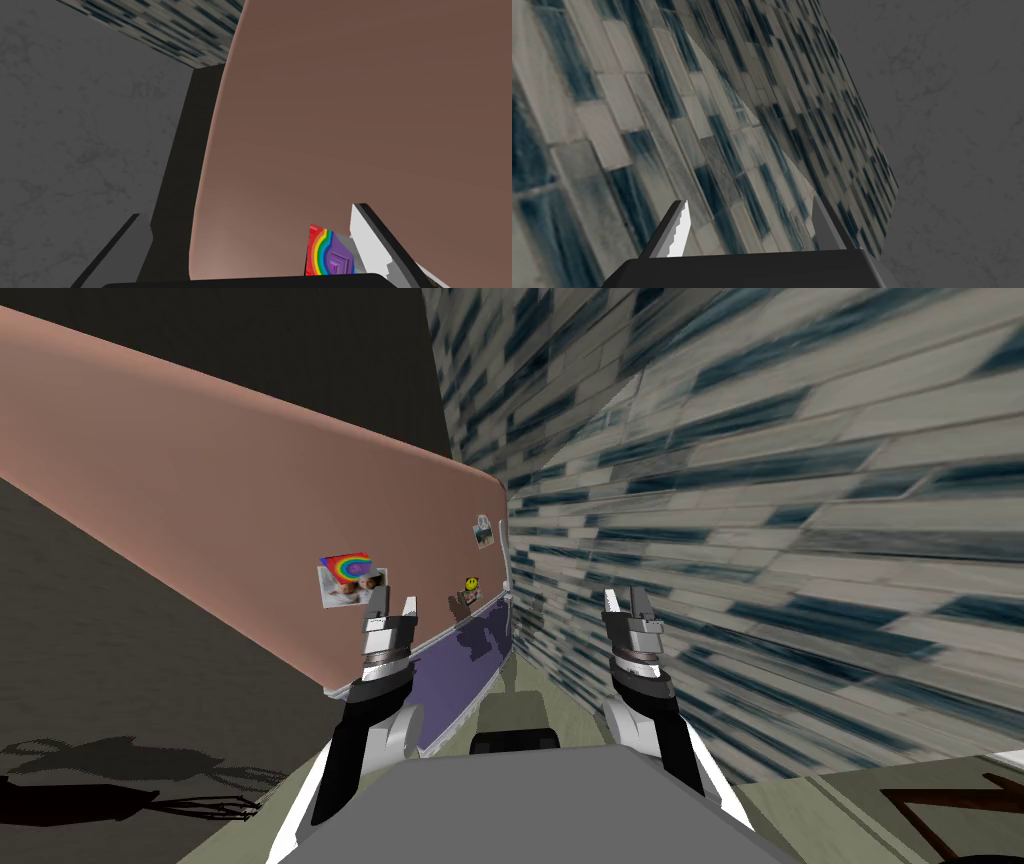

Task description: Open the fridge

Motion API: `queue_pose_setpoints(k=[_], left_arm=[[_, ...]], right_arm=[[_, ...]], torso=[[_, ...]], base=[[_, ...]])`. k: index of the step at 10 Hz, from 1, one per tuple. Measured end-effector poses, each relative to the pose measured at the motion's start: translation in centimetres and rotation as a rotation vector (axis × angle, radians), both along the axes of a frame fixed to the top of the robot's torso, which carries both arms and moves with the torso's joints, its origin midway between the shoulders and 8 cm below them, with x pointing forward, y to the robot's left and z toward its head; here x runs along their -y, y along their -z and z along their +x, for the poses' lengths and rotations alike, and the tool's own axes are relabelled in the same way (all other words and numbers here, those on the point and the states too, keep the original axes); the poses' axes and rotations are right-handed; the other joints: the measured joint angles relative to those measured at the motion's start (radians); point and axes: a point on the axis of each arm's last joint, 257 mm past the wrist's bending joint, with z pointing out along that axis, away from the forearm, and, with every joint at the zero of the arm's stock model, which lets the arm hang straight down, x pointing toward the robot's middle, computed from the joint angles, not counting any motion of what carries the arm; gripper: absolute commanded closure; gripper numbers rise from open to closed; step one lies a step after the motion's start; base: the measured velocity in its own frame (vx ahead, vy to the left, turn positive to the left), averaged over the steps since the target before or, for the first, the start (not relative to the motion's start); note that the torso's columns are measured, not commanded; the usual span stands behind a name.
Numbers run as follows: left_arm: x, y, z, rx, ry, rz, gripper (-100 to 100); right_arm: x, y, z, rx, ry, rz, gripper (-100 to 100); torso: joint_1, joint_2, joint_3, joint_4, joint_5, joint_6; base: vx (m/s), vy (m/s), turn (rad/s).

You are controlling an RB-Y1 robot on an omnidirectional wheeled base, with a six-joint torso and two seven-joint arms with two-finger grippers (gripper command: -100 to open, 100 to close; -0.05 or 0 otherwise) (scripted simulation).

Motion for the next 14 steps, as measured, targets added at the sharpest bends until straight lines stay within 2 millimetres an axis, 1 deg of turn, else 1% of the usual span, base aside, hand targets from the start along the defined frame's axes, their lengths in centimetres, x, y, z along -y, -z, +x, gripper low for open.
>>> queue_pose_setpoints(k=[1, 2, 9, 10, 11, 14], left_arm=[[0.0, 0.0, 0.0, 0.0, 0.0, 0.0, 0], [0.0, 0.0, 0.0, 0.0, 0.0, 0.0, 0], [0.0, 0.0, 0.0, 0.0, 0.0, 0.0, 0], [0.0, 0.0, 0.0, 0.0, 0.0, 0.0, -100], [0.3, 0.2, 0.2, -0.011, 0.009, 0.026, -100], [1.0, 1.5, 1.2, -0.065, 0.028, 0.118, -100]], right_arm=[[0.0, 0.0, 0.0, 0.0, 0.0, 0.0, 0], [0.0, 0.0, 0.0, 0.0, 0.0, 0.0, 0], [0.0, 0.0, 0.0, 0.0, 0.0, 0.0, 0], [0.0, 0.0, 0.0, 0.0, 0.0, 0.0, 0], [0.0, 0.0, 0.0, 0.0, 0.0, 0.0, 0], [0.0, 0.0, 0.0, 0.0, 0.0, 0.0, 0]], torso=[[0.0, 0.041, -0.082, 0.041, 0.0, 0.0], [0.0, 0.104, -0.209, 0.105, 0.0, 0.0], [0.0, 0.618, -1.234, 0.617, 0.0, 0.0], [0.0, 0.691, -1.382, 0.691, 0.0, 0.0], [0.0, 0.724, -1.451, 0.724, 0.0, 0.0], [0.0, 0.736, -1.477, 0.737, 0.0, 0.0]], base=[[0.0, 0.0, 0.0], [0.0, 0.0, 0.0], [0.0, 0.0, 0.0], [0.02, -0.007, -0.061], [0.034, -0.01, -0.094], [0.06, -0.017, -0.106]])
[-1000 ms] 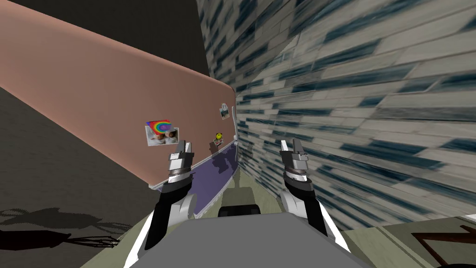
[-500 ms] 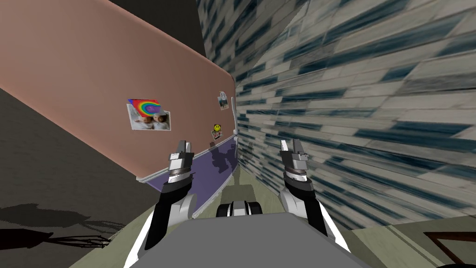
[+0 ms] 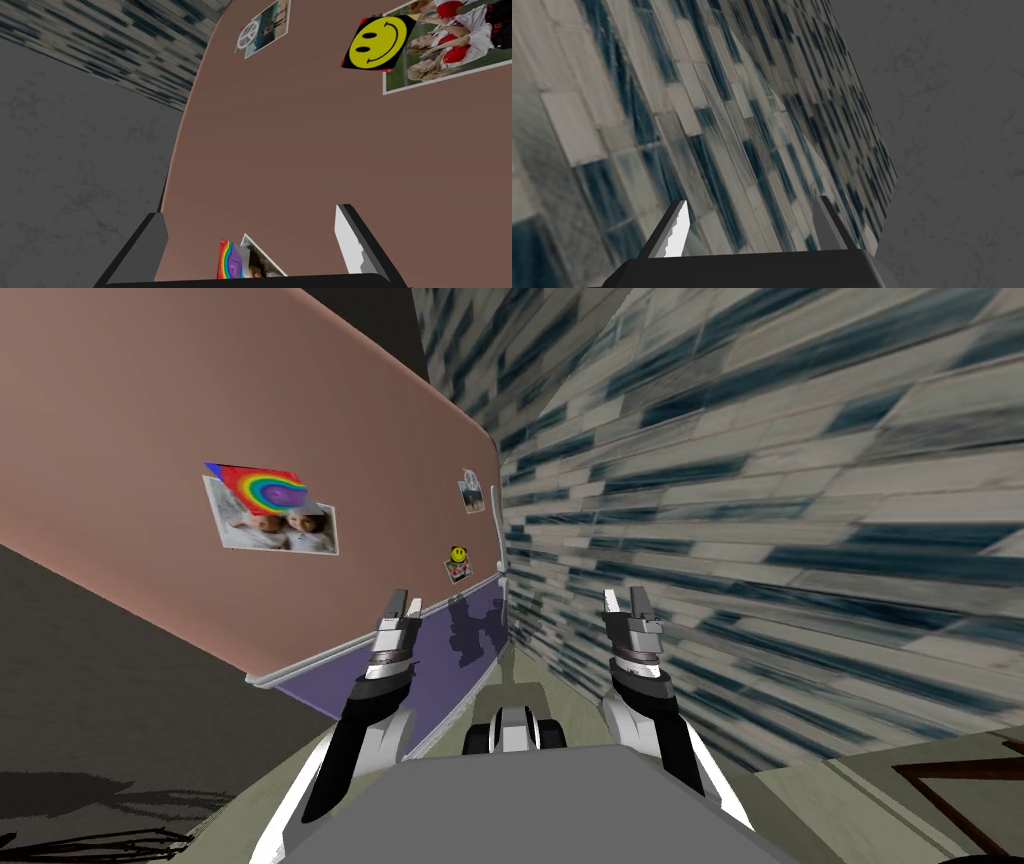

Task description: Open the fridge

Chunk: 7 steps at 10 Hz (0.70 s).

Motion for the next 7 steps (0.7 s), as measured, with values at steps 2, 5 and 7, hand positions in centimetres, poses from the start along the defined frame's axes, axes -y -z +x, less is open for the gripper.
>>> queue_pose_setpoints(k=[2, 5, 7], left_arm=[[0.2, 1.3, 0.8, -0.046, -0.005, 0.05, -100], [-1.3, 4.3, 2.6, -0.142, -0.045, 0.116, -100], [-1.8, 6.2, 3.9, -0.197, -0.073, 0.138, -100]], right_arm=[[0.0, 0.0, 0.0, 0.0, 0.0, 0.0, 0], [0.0, 0.0, 0.0, 0.0, 0.0, 0.0, 0], [0.0, 0.0, 0.0, 0.0, 0.0, 0.0, 0]], torso=[[0.0, 0.001, 0.001, 0.001, 0.0, 0.0], [0.001, 0.0, 0.0, 0.0, 0.0, 0.0], [0.0, 0.003, 0.002, 0.001, 0.0, 0.0]], base=[[0.079, -0.025, -0.153], [0.121, -0.027, -0.202], [0.115, -0.03, -0.212]])
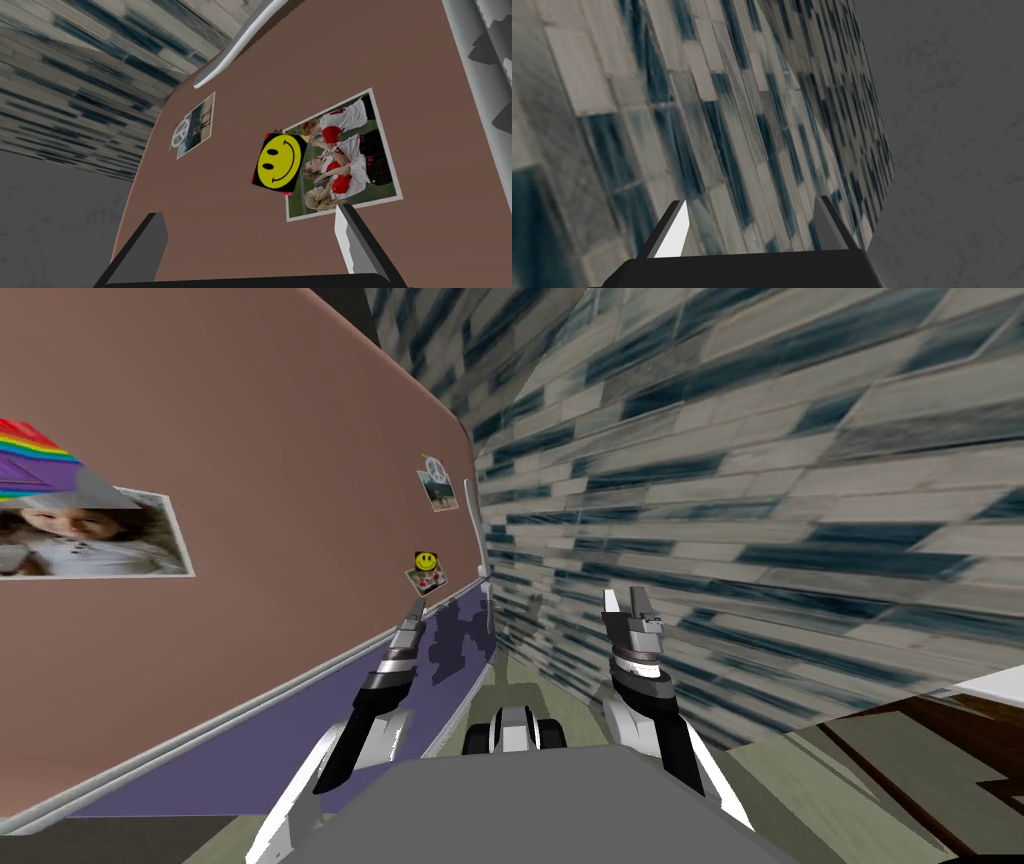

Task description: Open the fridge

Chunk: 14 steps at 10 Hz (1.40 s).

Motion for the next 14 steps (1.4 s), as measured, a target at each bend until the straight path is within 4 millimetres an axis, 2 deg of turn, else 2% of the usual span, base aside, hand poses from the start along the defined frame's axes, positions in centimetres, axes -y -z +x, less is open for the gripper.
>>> queue_pose_setpoints(k=[5, 7, 9, 14], left_arm=[[-2.6, 5.7, 1.7, -0.146, -0.102, 0.03, -100], [-3.8, 7.3, 2.4, -0.198, -0.139, 0.035, -100], [-4.8, 10.0, 3.0, -0.259, -0.175, 0.044, -100], [-7.4, 15.4, 3.4, -0.408, -0.252, 0.097, -100]], right_arm=[[0.0, 0.0, 0.0, 0.0, 0.0, 0.0, 0], [0.0, 0.0, 0.0, 0.0, 0.0, 0.0, 0], [0.0, 0.0, 0.0, 0.0, 0.0, 0.0, 0], [0.0, 0.0, 0.0, 0.0, 0.0, 0.0, 0]], torso=[[0.0, 0.001, 0.001, 0.0, 0.0, 0.0], [0.0, -0.003, -0.002, -0.001, 0.0, 0.0], [0.0, -0.002, -0.001, -0.001, 0.0, 0.0], [-0.001, 0.001, 0.0, 0.0, 0.0, 0.0]], base=[[0.101, -0.013, -0.184], [0.112, -0.009, -0.187], [0.114, 0.002, -0.191], [0.117, 0.007, -0.21]])
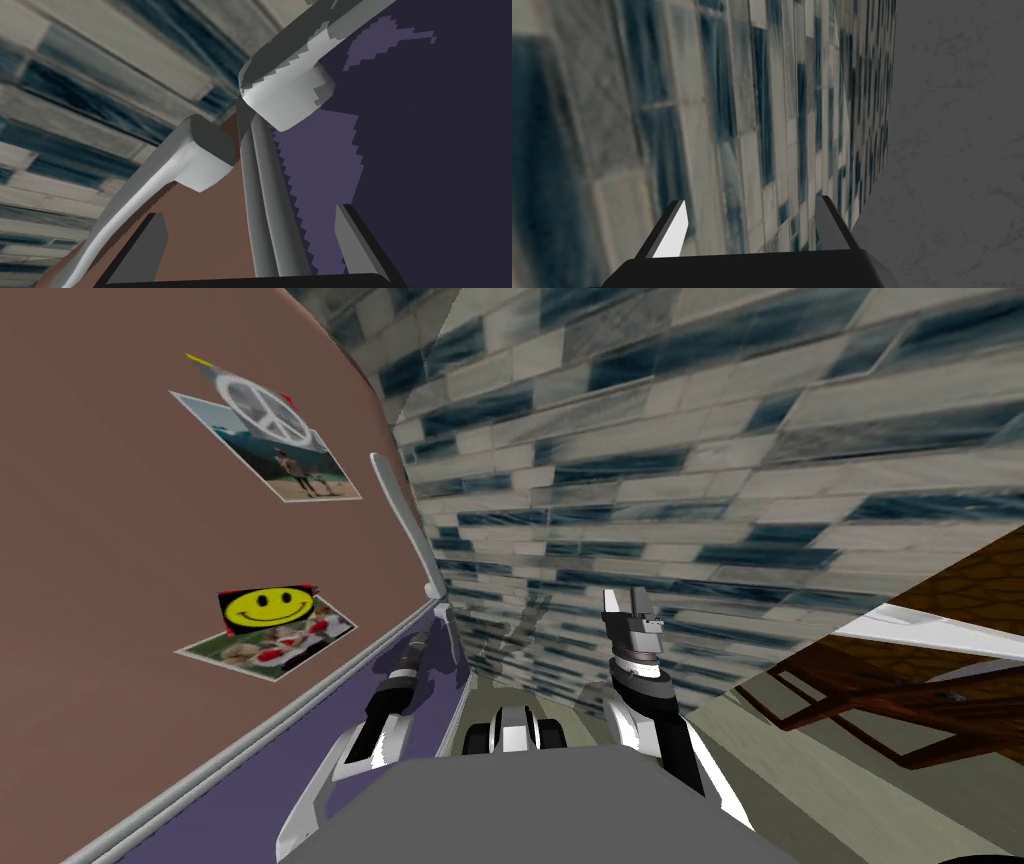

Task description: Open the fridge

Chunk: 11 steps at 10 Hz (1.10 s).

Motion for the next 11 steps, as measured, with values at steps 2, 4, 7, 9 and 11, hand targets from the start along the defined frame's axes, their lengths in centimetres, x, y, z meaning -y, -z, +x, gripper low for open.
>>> queue_pose_setpoints(k=[2, 4, 7, 9, 11], left_arm=[[-1.3, 3.0, 0.1, -0.08, -0.035, 0.024, -100], [-3.1, 5.4, -0.1, -0.152, -0.066, 0.048, -100], [-4.7, 8.7, -0.8, -0.253, -0.106, 0.081, -100], [-5.5, 8.9, -0.3, -0.254, -0.121, 0.1, -100], [-6.2, 9.1, 1.0, -0.253, -0.128, 0.109, -100]], right_arm=[[0.0, 0.0, 0.0, 0.0, 0.0, 0.0, 0], [0.0, 0.0, 0.0, 0.0, 0.0, 0.0, 0], [0.0, 0.0, 0.0, 0.0, 0.0, 0.0, 0], [0.0, 0.0, 0.0, 0.0, 0.0, 0.0, 0], [0.0, 0.0, 0.0, 0.0, 0.0, 0.0, 0]], torso=[[0.001, -0.004, -0.003, -0.001, 0.0, 0.0], [0.001, -0.002, -0.001, -0.001, 0.0, 0.0], [0.001, -0.001, -0.001, 0.0, 0.0, 0.0], [0.004, 0.003, 0.002, 0.002, -0.001, -0.001], [0.006, 0.001, 0.0, 0.002, -0.002, -0.006]], base=[[0.141, 0.01, -0.184], [0.124, 0.014, -0.247], [0.091, 0.025, -0.134], [-0.095, -0.007, -0.069], [-0.079, -0.005, -0.034]])
